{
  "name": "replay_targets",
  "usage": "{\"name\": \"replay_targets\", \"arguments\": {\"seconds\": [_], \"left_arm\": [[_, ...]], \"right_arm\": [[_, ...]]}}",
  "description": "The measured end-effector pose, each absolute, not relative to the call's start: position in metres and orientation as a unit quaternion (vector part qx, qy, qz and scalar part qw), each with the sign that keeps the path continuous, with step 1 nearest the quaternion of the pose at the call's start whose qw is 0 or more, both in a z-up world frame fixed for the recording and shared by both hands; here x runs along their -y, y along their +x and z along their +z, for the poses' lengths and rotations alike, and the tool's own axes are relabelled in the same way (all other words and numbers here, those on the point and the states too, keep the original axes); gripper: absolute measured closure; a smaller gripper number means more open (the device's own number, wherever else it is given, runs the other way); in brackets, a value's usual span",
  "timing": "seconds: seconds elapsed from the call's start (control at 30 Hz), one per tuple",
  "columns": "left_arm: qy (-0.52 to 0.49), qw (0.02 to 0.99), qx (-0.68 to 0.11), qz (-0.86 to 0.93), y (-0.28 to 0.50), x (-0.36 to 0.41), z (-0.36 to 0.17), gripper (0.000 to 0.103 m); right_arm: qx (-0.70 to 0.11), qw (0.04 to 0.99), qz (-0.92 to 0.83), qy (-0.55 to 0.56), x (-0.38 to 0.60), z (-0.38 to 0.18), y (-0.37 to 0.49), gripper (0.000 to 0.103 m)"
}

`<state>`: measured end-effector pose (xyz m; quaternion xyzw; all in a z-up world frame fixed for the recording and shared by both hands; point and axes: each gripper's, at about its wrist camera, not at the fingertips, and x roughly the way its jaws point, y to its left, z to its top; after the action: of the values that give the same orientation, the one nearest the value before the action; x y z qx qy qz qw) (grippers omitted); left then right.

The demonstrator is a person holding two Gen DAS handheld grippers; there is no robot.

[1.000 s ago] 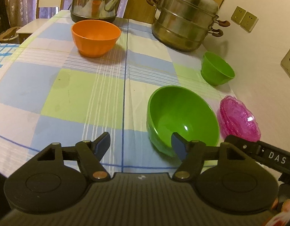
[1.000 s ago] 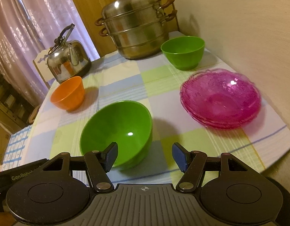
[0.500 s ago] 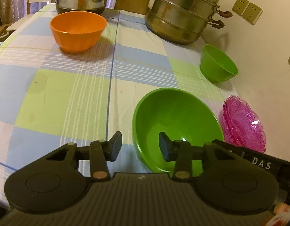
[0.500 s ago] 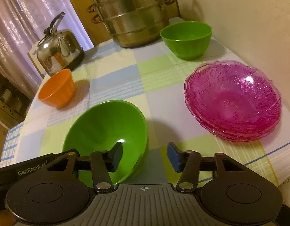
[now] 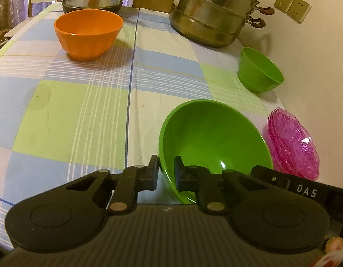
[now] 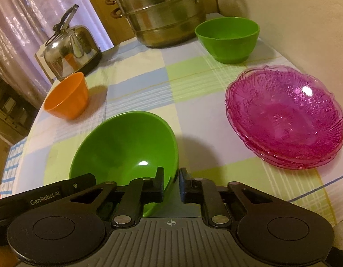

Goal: Organize plates and bowls
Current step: 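Close both grippers on the rim of the large green bowl, then lift the large green bowl with both grippers toward the orange bowl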

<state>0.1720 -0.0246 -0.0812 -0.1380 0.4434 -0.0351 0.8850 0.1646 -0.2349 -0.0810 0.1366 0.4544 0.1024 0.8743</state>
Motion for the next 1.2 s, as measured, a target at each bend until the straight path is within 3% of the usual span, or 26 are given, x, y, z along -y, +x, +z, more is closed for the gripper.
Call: {"name": "replay_targets", "arguments": {"seconds": [0.63,0.93,1.2], "left_arm": [[-0.152,0.905,-0.398,-0.014,0.173,-0.023,-0.025,0.091],[-0.167,0.919,-0.357,0.031,0.224,-0.079,0.014,0.091],[-0.192,0.923,-0.327,0.064,0.281,-0.127,0.017,0.091]], "right_arm": [[-0.431,0.883,0.139,0.125,0.193,-0.028,0.174,0.090],[-0.402,0.888,0.190,0.119,0.135,0.007,0.238,0.090],[-0.389,0.885,0.222,0.124,0.085,0.011,0.308,0.090]]}}
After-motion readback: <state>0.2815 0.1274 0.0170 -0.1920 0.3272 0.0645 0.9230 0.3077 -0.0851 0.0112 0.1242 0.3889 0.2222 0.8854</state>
